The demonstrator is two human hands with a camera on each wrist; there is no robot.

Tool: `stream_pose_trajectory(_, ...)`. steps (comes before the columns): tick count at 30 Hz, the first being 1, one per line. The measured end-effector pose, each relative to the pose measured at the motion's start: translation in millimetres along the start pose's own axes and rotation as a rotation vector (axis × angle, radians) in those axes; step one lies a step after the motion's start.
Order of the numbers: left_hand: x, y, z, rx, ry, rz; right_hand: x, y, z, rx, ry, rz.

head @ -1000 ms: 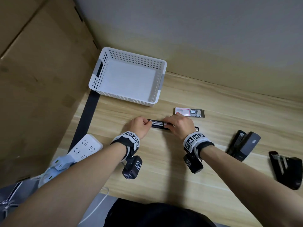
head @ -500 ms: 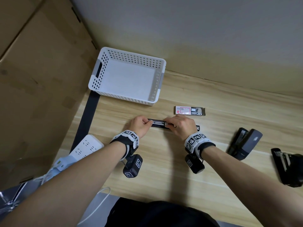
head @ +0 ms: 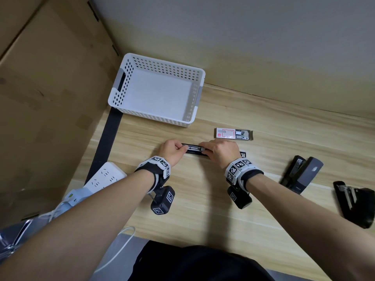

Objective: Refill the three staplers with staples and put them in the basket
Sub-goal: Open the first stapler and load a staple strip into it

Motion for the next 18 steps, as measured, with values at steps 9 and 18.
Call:
stream_pose_trajectory(9, 0.3, -2.0, 1.7, 0.002, -0.032, -0.005, -1.6, -1.2, -0.7, 0.007, -0.012, 0.044)
stream_pose_trajectory(18, 0.6, -0.7, 0.5, 0.002, -0.048, -0.005, 0.7, -1.2, -3.8, 0.113, -0.157, 0.233)
Point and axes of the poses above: each hand's wrist, its own y-axis away from the middle knuckle, its own x-axis out of the palm, z = x × y, the point moved 1 cm from there along -y, towards the middle knuckle, and after that the axes turned 7 degrees about y, right-handed, at the moved point
